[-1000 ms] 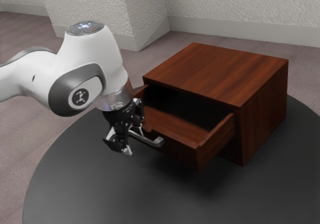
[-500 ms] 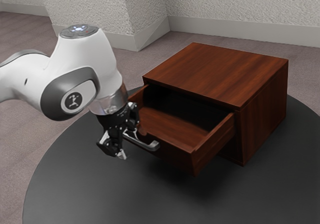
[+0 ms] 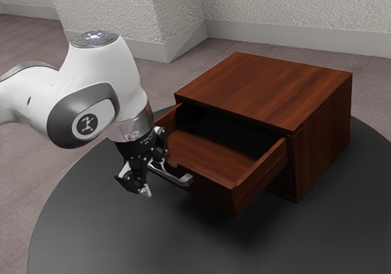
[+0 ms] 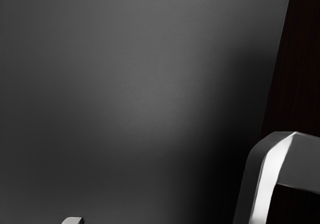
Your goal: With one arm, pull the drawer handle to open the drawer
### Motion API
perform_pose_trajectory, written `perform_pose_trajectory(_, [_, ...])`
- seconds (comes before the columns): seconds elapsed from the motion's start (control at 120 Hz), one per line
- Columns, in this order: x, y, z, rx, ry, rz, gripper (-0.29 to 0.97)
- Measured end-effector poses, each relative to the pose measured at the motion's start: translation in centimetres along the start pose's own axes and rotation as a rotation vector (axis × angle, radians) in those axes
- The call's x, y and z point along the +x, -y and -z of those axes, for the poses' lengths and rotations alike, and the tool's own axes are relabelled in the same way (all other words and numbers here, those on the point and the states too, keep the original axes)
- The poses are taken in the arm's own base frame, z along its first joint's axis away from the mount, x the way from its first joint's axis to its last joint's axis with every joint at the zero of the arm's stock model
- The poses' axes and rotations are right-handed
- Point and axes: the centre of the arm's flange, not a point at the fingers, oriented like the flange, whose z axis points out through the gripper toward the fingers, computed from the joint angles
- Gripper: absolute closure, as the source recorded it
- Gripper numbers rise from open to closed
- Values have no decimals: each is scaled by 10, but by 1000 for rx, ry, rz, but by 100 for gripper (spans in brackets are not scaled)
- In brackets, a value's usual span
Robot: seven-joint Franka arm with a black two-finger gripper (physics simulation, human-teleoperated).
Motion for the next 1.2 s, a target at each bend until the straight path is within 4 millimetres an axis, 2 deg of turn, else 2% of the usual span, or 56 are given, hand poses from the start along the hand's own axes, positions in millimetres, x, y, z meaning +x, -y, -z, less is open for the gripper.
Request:
perform_pose_trajectory(0.433, [2,-1,11,-18,2,3,29])
perform_pose_trajectory(0.667, [1,-4,26,-48,7,-2,29])
perform_pose_trajectory(1.0, [-1,-6,33,-61,9,-14,43])
perform_pose_trajectory(1.2, [-8,-4,52,-55,8,-25,45])
